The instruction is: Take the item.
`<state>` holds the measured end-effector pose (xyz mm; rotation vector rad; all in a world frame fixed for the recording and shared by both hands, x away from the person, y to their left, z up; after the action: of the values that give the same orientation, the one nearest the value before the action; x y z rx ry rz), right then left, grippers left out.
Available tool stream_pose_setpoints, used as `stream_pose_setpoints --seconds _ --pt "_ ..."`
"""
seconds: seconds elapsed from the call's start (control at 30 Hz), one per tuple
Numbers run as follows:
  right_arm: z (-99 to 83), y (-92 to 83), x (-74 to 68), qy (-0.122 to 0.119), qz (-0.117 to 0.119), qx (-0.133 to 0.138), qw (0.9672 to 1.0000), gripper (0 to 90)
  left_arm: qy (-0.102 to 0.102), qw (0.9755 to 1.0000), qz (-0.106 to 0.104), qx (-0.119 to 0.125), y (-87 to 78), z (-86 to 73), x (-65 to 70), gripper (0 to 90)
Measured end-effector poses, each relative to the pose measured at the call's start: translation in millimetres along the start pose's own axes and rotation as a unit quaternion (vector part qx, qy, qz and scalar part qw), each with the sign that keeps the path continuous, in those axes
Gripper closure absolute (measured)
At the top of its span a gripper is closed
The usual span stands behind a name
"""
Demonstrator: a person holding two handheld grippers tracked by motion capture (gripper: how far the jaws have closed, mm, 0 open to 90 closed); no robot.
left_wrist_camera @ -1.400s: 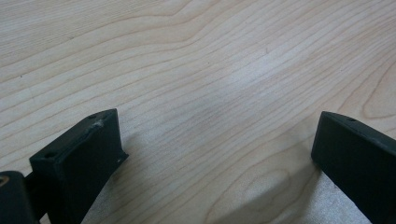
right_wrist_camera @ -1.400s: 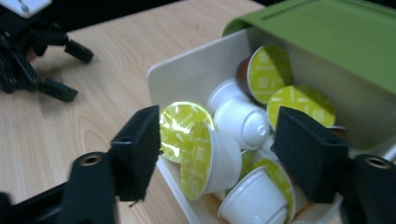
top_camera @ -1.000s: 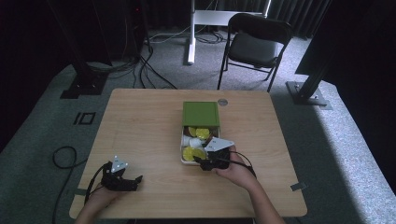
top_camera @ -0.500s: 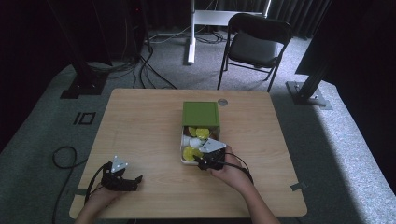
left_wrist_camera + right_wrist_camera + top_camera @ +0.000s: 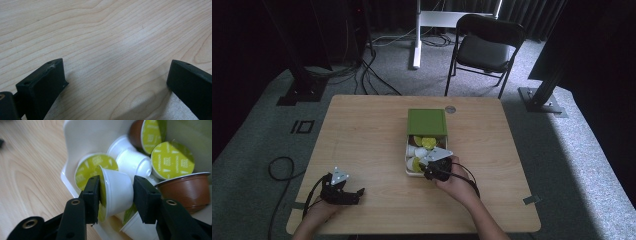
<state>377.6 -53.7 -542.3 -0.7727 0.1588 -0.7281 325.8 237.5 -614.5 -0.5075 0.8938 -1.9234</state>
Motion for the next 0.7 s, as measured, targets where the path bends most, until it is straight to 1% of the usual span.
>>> stream_pose_setpoints --seconds 0.1,0.27,0.33,0.37,0.43,0.47,0.57,0.6,0.63,0.7 --pt "5.0 -8.0 2.5 0.007 0.003 0.018 0.9998 58.3 0.0 1.0 0.0 0.0 0.0 0.0 -0.1 2.9" --pt "15.1 -22.5 8.8 0.006 -0.003 0.041 0.9991 58.3 0.001 1.0 0.0 0.0 0.0 0.0 -0.2 2.9" --pt "19.6 -28.5 11.9 0.013 -0.003 0.056 0.9983 58.2 0.001 1.0 0.0 0.0 0.0 0.0 -0.2 2.8" --pt "20.9 -31.3 13.0 0.013 -0.002 0.058 0.9982 58.3 0.001 1.0 0.0 0.0 0.0 0.0 -0.2 2.9" --pt "25.2 -37.3 15.9 0.023 -0.003 0.073 0.9971 58.3 0.0 1.0 0.0 0.0 0.0 0.0 0.0 2.8" --pt "26.6 -40.1 17.2 0.021 -0.005 0.077 0.9968 58.2 0.001 1.0 0.0 0.0 0.0 0.0 -0.1 2.8" --pt "32.1 -48.7 22.9 0.028 -0.017 0.1 0.9945 58.3 0.001 1.0 0.0 0.0 0.0 0.1 -0.2 2.8" --pt "34.3 -51.9 25.5 0.031 -0.024 0.111 0.993 58.3 0.001 1.0 0.0 0.0 0.0 0.1 -0.2 2.8" --pt "35.7 -54.9 27.7 0.032 -0.029 0.117 0.9922 58.3 0.001 1.0 0.0 0.0 0.0 0.0 -0.2 2.8" --pt "38.8 -61.5 34.0 0.036 -0.05 0.135 0.9889 58.3 0.001 1.0 0.0 0.0 0.0 0.0 -0.1 2.8"
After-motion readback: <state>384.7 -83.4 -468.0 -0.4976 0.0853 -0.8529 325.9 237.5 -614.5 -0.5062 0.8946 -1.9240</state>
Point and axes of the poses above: each handheld gripper's, and its own axes: y roughly forward along the jaws, z roughly out of its top, x roughly to its right, the point moved 8 cm from there along y, roughly forward along the jaws, and after that the axes turned 3 degrees about -x, right-handed, at the moved point
